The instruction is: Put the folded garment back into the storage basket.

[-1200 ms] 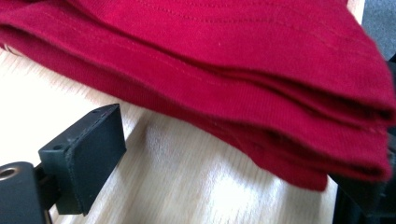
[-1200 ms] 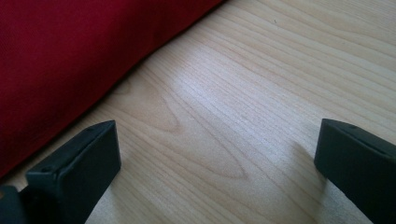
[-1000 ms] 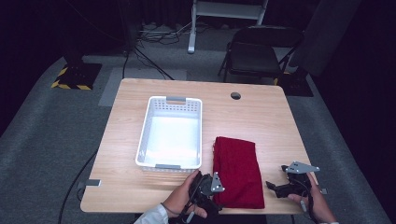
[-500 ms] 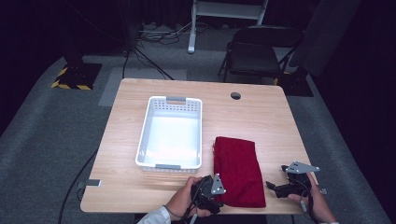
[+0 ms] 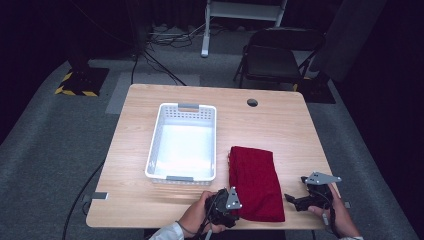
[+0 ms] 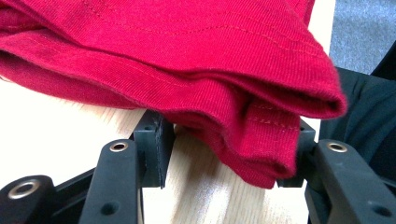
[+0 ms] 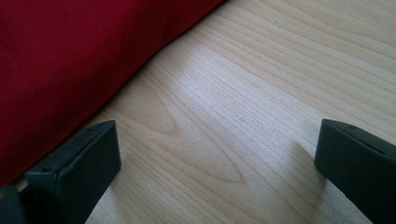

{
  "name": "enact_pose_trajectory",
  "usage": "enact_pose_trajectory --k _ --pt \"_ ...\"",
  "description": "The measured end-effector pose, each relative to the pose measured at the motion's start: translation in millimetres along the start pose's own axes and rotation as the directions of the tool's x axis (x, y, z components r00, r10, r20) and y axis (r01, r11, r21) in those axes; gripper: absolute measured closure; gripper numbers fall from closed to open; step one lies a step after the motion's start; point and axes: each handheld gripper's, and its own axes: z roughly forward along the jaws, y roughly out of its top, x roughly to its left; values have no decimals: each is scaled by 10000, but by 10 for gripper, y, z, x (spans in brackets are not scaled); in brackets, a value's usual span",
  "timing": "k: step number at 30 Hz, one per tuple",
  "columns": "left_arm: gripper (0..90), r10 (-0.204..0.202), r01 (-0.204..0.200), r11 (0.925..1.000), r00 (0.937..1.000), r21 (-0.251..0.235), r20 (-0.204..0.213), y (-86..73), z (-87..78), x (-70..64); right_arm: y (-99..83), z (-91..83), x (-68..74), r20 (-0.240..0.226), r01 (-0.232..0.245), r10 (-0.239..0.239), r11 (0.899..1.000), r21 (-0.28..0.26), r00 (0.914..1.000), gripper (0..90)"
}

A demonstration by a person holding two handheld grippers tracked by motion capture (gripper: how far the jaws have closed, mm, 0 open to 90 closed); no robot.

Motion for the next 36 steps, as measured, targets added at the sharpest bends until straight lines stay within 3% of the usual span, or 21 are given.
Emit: enact_pose_trajectory --k 7,22,36 --pt "479 44 -43 9999 10000 -124 39 -13 4 8 32 -20 6 132 277 -279 9995 179 9995 23" --pt "477 -4 5 9998 10000 -195 65 -26 4 7 184 -125 -48 493 421 -414 9990 -127 9979 26" --pt "475 9 -7 9996 10000 -292 89 -36 6 12 302 -157 15 707 717 -700 9972 -215 9950 28"
